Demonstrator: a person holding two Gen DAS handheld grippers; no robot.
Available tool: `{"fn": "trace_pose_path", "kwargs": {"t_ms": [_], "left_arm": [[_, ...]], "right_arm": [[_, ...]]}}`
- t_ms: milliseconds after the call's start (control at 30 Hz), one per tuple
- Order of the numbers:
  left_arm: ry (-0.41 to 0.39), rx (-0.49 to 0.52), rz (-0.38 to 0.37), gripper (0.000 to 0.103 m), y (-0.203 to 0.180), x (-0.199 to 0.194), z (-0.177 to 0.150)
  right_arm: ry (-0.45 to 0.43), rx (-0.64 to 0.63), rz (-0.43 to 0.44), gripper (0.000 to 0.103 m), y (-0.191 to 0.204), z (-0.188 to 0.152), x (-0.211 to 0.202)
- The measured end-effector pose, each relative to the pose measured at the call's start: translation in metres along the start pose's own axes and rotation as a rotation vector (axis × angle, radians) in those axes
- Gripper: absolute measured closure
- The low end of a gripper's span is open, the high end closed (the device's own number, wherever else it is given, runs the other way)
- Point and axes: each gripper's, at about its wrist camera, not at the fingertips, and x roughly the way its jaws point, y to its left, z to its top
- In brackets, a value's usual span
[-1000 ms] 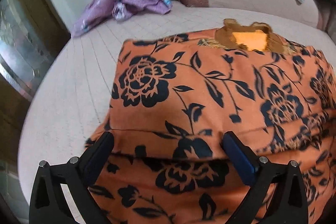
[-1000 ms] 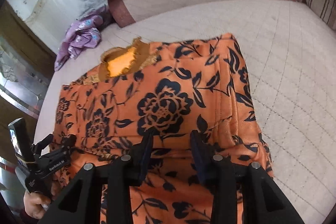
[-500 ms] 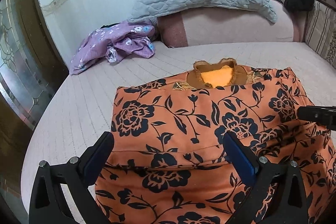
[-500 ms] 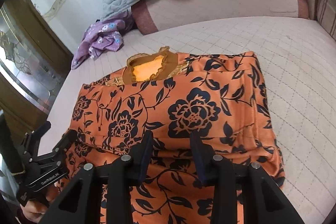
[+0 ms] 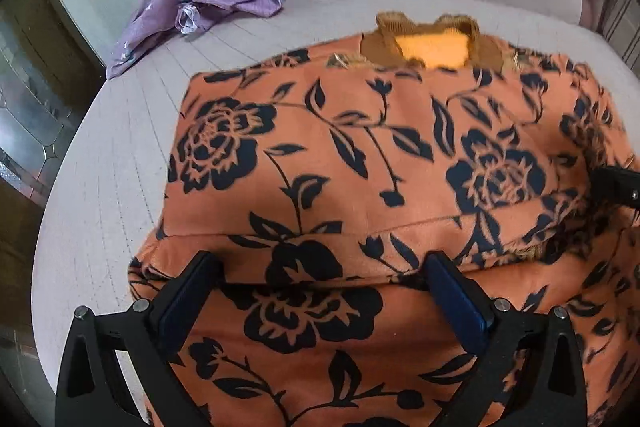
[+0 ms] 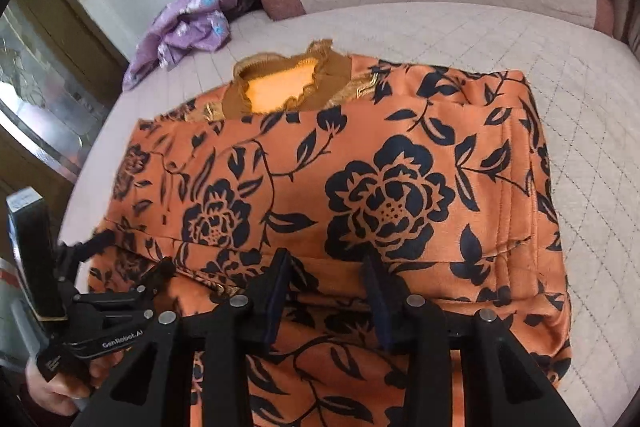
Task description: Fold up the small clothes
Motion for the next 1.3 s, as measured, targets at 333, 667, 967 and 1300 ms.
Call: {"fn": "trace_pose_path", "kwargs": {"t_ms": [333, 667, 967, 1300], "left_arm": [[-0.007, 0.014, 0.035, 0.000, 0.003, 0.005, -0.003], [-0.071, -0.071, 0.016, 0.000, 0.048, -0.042, -0.023], [-0.056, -0.241, 0.059, 0.000, 0.121, -0.087, -0.137], [-0.050, -0.299, -0.179, 0.003, 0.116, -0.120, -0.196]], "right_arm": [[0.022, 0.043, -0.049, 0.057, -0.020, -0.001, 0.007], [-0.078, 0.118, 0.026, 0.047, -0.039, -0.029, -0.066], [-0.110, 0.294, 0.022, 0.035, -0.093, -0.121, -0.125], [-0.044, 0.333, -0.004, 0.035, -0.110, -0.197, -0.151]]}}
